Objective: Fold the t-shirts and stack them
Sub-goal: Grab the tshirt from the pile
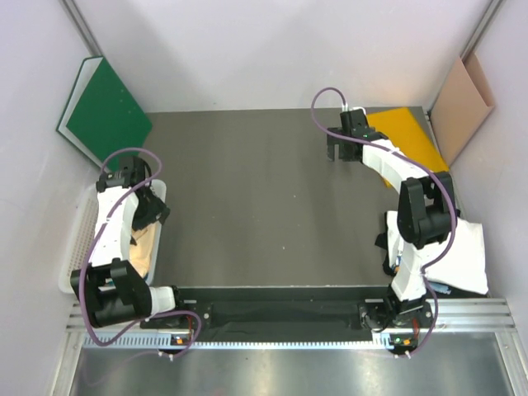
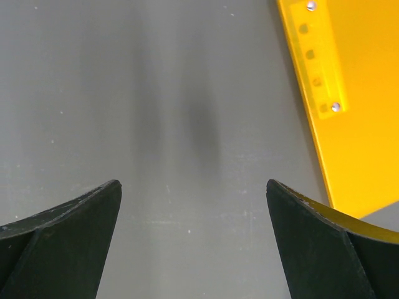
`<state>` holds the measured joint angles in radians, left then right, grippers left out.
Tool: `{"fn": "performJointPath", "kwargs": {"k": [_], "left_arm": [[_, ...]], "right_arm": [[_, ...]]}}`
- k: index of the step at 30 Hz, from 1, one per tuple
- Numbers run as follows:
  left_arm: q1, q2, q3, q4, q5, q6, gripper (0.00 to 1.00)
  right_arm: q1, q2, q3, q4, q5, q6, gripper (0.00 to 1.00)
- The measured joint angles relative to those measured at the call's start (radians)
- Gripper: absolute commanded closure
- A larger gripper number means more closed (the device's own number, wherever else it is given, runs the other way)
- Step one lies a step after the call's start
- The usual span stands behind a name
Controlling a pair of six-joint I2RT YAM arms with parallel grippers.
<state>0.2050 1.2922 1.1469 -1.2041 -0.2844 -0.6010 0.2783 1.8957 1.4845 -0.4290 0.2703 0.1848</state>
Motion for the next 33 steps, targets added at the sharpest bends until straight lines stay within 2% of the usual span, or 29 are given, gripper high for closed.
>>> {"fn": "performJointPath", "kwargs": {"k": [6, 11, 17, 22, 23, 24, 25, 26, 33], "left_arm": [[0.024, 0.016, -0.015, -0.002, -0.09, -0.021, 0.01], [0.102, 0.015, -0.045, 0.037, -0.095, -0.016, 0.01], [0.24, 0.088, -0.07, 0.125, -0.014, 0.015, 0.01], [0.267, 0.21, -0.07, 0.219, 0.088, 0.04, 0.01], [0.267, 0.233, -0.07, 0.232, 0.106, 0.047, 0.09], [0.267, 0.264, -0.07, 0.245, 0.126, 0.053, 0.28], [0.268, 0.295, -0.07, 0.256, 0.145, 0.055, 0.59], [0.27, 0.327, -0.069, 0.269, 0.168, 0.063, 1.0], [0.27, 0.308, -0.045, 0.257, 0.182, 0.071, 1.0]], "right_arm": [[0.016, 0.024, 0.029, -0.011, -0.007, -0.006, 0.0], [0.023, 0.027, 0.029, -0.014, -0.01, -0.009, 0.01], [0.023, 0.032, 0.029, -0.025, -0.014, -0.009, 0.0], [0.023, 0.04, 0.03, -0.029, -0.017, -0.009, 0.0], [0.023, 0.043, 0.03, -0.029, -0.018, -0.009, 0.0], [0.024, 0.045, 0.03, -0.029, -0.019, -0.009, 0.0], [0.024, 0.047, 0.03, -0.03, -0.019, -0.009, 0.01], [0.025, 0.047, 0.03, -0.031, -0.019, -0.008, 0.0], [0.027, 0.047, 0.03, -0.032, -0.029, -0.005, 0.01]]}}
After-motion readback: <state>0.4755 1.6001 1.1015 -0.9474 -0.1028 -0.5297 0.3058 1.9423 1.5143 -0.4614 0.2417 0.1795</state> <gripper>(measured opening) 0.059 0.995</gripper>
